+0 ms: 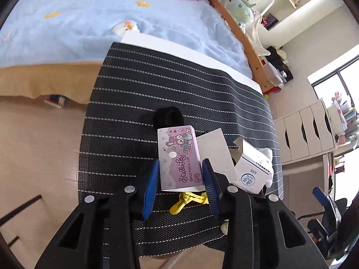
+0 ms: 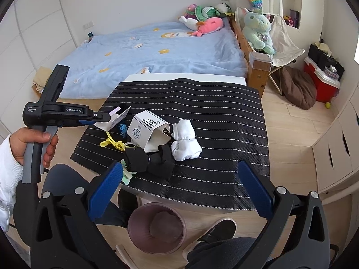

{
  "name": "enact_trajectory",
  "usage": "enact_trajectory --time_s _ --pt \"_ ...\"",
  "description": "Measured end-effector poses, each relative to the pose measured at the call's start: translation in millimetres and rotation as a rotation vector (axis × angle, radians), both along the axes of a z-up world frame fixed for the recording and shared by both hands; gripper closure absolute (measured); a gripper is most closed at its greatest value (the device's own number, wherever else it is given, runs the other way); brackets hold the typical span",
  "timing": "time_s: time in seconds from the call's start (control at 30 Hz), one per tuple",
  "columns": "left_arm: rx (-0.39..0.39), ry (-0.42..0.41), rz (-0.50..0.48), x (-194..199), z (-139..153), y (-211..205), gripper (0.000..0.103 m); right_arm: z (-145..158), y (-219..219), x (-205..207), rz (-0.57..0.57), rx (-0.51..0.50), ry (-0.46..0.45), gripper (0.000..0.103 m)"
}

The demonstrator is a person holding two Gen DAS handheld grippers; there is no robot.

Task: Collect trash
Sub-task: 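Grasp the pink card with the left tool while the right tool grasps the white socks, then carry the pink card and white socks over the pink wastebasket and release both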

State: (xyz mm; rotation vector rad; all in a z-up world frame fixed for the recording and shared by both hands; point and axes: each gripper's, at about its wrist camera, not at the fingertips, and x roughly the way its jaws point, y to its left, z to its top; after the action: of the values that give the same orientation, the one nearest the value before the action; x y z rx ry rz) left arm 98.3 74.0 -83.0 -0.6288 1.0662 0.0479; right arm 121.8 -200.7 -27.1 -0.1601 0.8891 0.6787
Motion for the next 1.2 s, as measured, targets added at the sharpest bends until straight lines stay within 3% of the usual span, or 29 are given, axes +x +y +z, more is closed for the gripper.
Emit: enact_trajectory --time_s 0.37,0.77,0.87,1.07,1.2 --pt "0.186 -0.108 -0.069 -12.8 35.7 -16.7 0.067 -9.0 18.0 40.4 0.063 -0.083 0.002 0.003" --pt "0.254 -0.175 -0.099 -22.6 55.0 -26.6 0.067 -46.2 58.0 83.1 0.191 -0.216 0.076 0.004" --pt "0.256 -0.18 -0.098 -25.6 54.7 -27.0 0.067 -57.1 62.9 91.6 0.219 -0.229 0.122 0.024" --pt "0.248 -0.177 -0.096 -27.2 50.4 -27.8 0.067 -70.4 68.6 98.2 0.257 -0.221 0.185 0.039" --pt "0.245 -0.177 -0.1 -30.4 47.4 -27.7 0.067 -76.1 74.8 98.8 0.274 -0.211 0.216 0.057"
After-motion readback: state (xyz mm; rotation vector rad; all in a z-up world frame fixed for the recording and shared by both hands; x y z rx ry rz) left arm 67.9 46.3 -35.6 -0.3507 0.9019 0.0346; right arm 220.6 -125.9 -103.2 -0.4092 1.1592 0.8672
